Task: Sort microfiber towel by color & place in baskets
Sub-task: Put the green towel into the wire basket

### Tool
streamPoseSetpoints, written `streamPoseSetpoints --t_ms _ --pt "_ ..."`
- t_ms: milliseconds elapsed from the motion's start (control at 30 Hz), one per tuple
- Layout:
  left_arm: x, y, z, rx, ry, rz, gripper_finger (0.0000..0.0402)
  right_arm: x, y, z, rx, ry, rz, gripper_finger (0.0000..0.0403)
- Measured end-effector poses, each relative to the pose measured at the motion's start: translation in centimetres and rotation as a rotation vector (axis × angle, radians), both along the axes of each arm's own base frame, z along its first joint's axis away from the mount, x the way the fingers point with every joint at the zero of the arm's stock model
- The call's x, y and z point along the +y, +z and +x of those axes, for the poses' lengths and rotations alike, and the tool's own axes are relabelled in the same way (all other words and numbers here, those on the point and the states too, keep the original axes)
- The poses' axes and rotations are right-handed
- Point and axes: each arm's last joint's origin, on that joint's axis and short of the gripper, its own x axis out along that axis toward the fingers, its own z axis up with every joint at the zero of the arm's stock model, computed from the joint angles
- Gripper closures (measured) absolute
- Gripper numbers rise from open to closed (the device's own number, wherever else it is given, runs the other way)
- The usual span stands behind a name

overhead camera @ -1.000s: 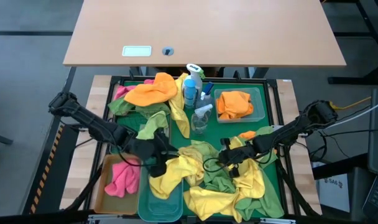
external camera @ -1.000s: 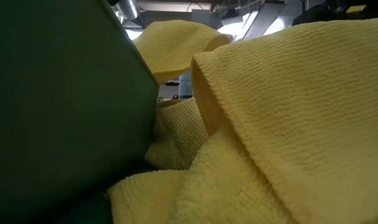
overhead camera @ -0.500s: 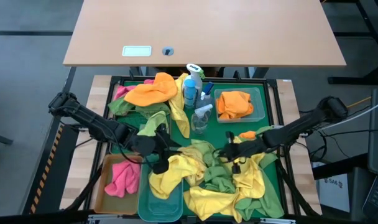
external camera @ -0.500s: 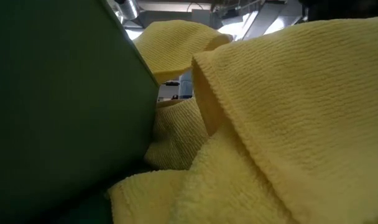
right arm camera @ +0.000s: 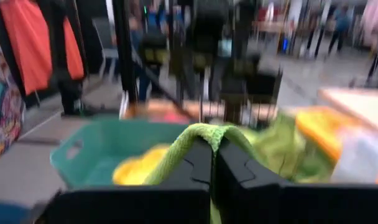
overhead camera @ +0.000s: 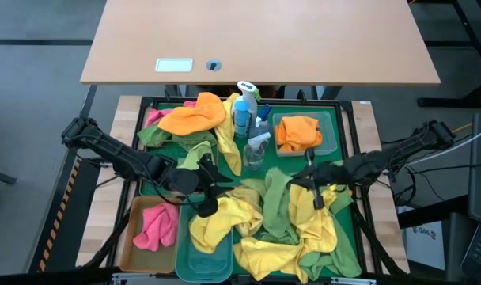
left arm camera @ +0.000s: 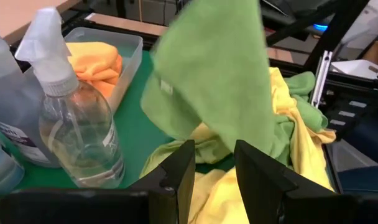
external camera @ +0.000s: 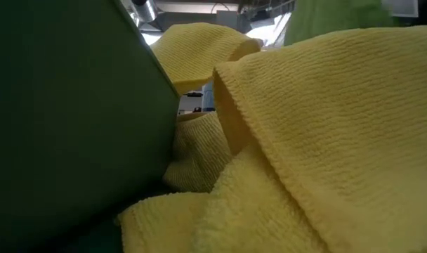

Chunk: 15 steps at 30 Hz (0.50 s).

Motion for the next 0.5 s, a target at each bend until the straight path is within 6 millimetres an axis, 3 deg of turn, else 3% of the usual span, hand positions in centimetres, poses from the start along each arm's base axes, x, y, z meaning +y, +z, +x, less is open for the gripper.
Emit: streamPoseSetpoints --t_ms 167,500 --pt "0.5 0.2 0.3 -0.025 0.018 -0.008 0.0294 -0.3 1.6 -0.7 -0.129 -0.004 -0.015 0.0402" --pt "1.2 0.1 1.8 -0.076 -0.05 -0.003 0.0283 -0.4 1.9 -0.8 -0.162 -0.001 -0.036 0.0402"
